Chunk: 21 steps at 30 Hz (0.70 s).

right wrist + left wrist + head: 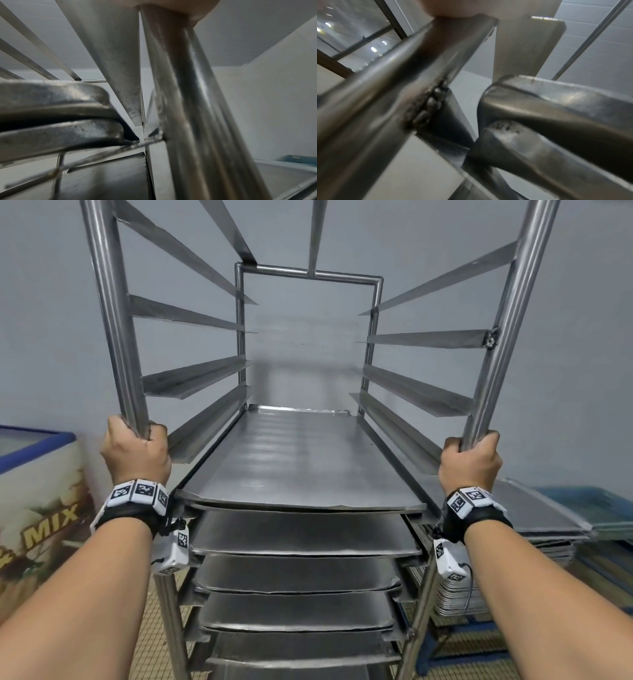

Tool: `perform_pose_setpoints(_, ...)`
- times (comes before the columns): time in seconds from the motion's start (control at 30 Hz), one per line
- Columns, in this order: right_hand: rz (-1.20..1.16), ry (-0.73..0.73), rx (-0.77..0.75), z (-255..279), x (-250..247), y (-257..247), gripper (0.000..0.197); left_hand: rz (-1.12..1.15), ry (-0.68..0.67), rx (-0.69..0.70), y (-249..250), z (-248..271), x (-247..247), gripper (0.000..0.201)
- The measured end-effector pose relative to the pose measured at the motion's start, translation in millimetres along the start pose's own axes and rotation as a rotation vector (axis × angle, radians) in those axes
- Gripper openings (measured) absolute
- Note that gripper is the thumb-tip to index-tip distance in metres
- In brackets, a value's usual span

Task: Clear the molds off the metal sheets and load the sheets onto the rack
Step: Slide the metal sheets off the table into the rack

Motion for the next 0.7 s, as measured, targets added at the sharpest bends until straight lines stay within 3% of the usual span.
perform_pose_setpoints(0.7,-0.001,0.034,-0.013,-76,162,71,0.017,0.076,-0.018,0.044,-31,-60,198,0.022)
Point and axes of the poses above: each hand's wrist, its own z-axis away from the middle knuckle, its own x-axis out of the palm, y = z × x, the point moved 6 cm from there along -z, towards the middle knuckle, and after that the axes turned 8 degrees about -x, right-handed, at the moved point
